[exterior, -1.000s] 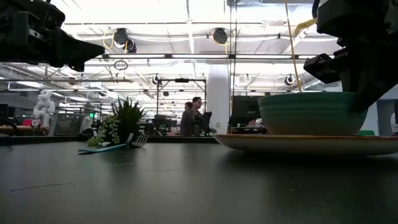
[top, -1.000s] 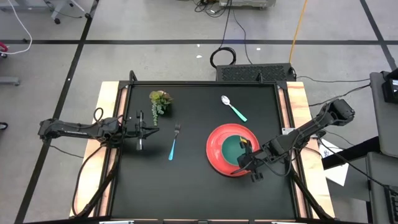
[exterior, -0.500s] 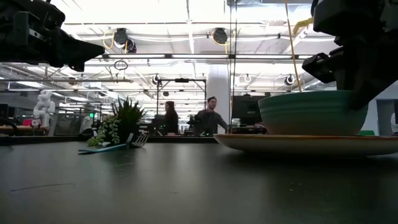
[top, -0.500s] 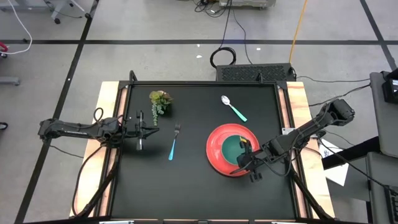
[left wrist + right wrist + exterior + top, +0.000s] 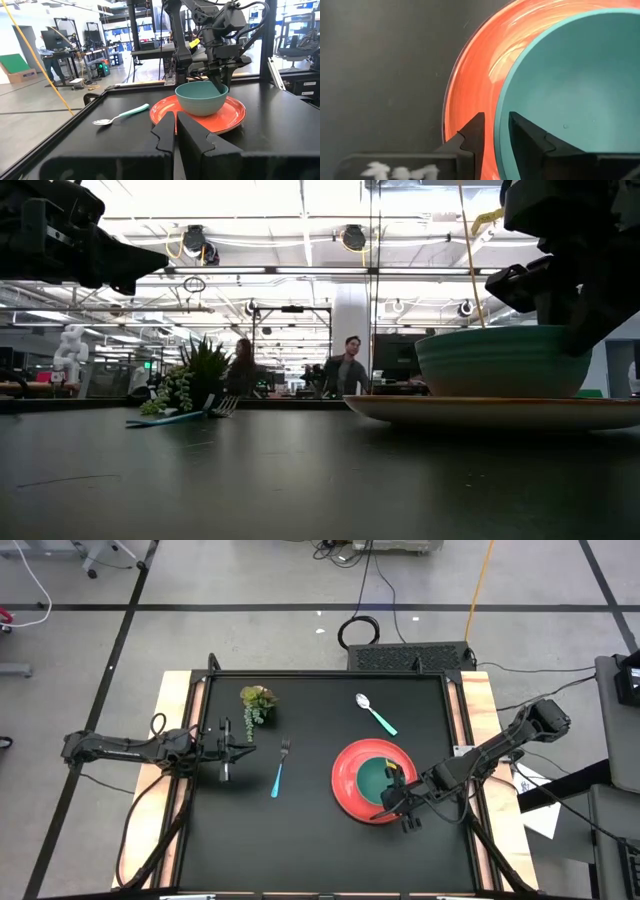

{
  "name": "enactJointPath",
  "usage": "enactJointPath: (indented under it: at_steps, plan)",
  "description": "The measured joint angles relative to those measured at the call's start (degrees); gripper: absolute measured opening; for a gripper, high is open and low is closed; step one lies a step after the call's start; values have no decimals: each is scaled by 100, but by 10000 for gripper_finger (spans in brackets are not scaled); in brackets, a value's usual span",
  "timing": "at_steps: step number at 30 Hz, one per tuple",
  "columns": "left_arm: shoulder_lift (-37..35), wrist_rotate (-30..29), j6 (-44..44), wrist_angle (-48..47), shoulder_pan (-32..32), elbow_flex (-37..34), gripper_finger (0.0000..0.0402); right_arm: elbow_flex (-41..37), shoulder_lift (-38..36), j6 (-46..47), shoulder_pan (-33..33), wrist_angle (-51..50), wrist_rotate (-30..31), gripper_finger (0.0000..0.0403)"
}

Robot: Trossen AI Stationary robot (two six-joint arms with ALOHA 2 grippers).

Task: Set table place
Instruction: Put the blue fork on the orange plate to the left of the green bowl

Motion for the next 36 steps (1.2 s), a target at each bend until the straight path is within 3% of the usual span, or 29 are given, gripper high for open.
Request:
enactJointPath:
  at_steps: [12, 20, 25, 36]
  plan:
    - [1, 0, 0, -1, -1, 1, 24, 2, -668, -290, -2, 84, 10, 78]
    - [0, 0, 0, -4, -1, -1, 24, 4, -1234, -801, -2, 120, 177, 45]
    - [-1, 0, 0, -26, 1, 1, 24, 9, -1306, -1028, 0, 373, 179, 5]
    - [1, 0, 2, -42, 1, -1, 24, 9, -1280, -1137, 0, 411, 179, 1]
